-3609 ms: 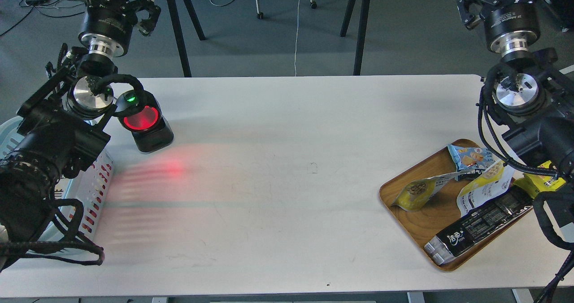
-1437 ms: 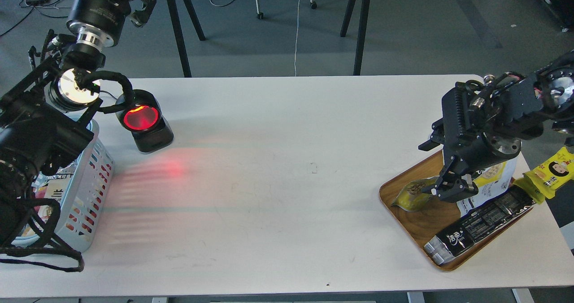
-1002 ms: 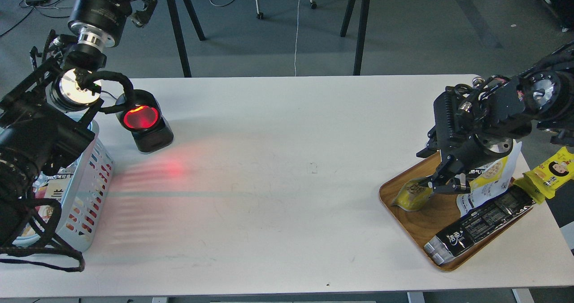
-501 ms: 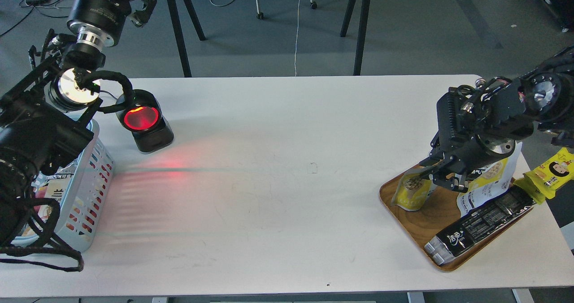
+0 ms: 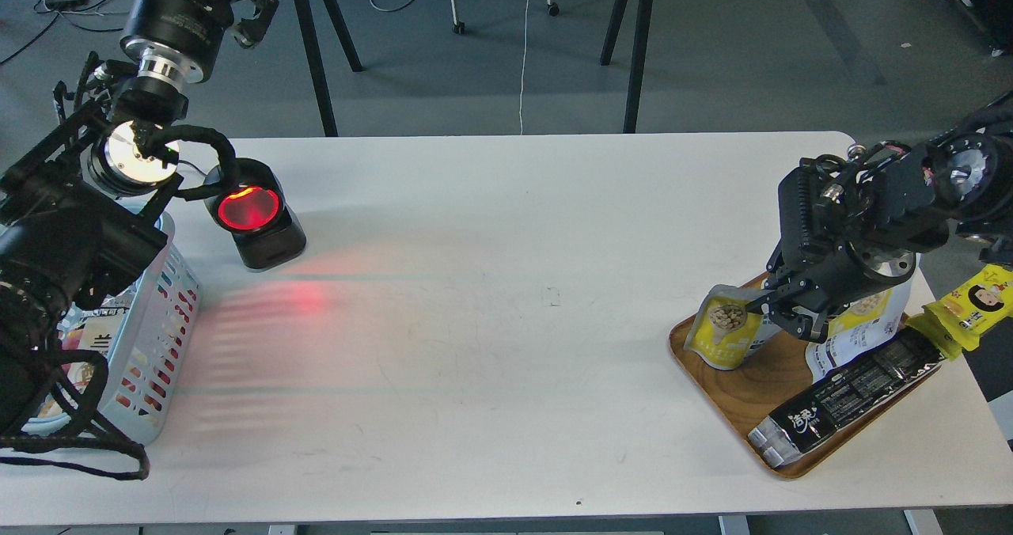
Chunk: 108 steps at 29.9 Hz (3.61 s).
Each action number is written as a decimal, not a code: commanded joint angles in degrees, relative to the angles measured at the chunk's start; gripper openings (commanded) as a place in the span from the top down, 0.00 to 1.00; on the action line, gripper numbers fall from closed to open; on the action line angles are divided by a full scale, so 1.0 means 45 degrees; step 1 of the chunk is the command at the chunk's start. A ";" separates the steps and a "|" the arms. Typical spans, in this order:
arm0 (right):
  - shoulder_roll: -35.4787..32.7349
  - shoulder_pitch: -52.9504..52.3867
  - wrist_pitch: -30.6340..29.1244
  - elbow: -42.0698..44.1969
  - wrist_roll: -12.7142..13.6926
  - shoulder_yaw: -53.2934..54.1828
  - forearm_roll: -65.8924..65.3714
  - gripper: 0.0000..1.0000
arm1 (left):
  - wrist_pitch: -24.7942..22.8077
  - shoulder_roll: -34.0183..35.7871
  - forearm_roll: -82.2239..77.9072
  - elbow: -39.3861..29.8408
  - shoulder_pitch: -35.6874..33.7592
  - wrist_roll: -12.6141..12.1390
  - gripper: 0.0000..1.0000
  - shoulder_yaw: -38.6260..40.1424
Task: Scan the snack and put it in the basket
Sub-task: 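Lower the right gripper onto the yellow pouch and grasp it, then lift the yellow pouch and carry it toward the barcode scanner, then release the yellow pouch on the table and raise the right gripper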
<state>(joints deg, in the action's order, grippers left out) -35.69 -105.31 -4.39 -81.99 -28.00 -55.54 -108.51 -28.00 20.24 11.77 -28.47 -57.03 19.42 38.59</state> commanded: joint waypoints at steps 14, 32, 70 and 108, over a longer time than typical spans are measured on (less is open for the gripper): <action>0.0801 -0.2009 -0.0117 -0.0353 0.0000 0.2262 0.1355 1.00 | 0.0000 -0.0025 0.0001 0.0000 -0.0002 0.0000 0.00 0.0019; 0.5176 -0.1561 -0.0117 0.1149 0.0000 0.2771 0.3859 1.00 | 0.0000 0.0053 0.0001 0.0000 -0.0041 -0.0019 0.00 -0.0118; 0.5338 -0.1011 -0.0137 0.1818 0.0000 0.4645 0.6376 0.67 | 0.0000 0.0735 -0.0019 -0.0020 -0.0178 -0.0058 0.00 -0.0157; -0.0275 0.7872 -0.3630 0.9074 0.0000 1.3844 2.7526 0.02 | 0.0000 0.4623 -1.7238 -1.1968 -0.2718 -0.0859 0.06 -0.1426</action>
<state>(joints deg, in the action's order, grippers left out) -41.27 -71.84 -16.44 -49.50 -28.00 5.19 8.15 -28.01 41.07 -57.50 -75.78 -69.84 15.57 32.57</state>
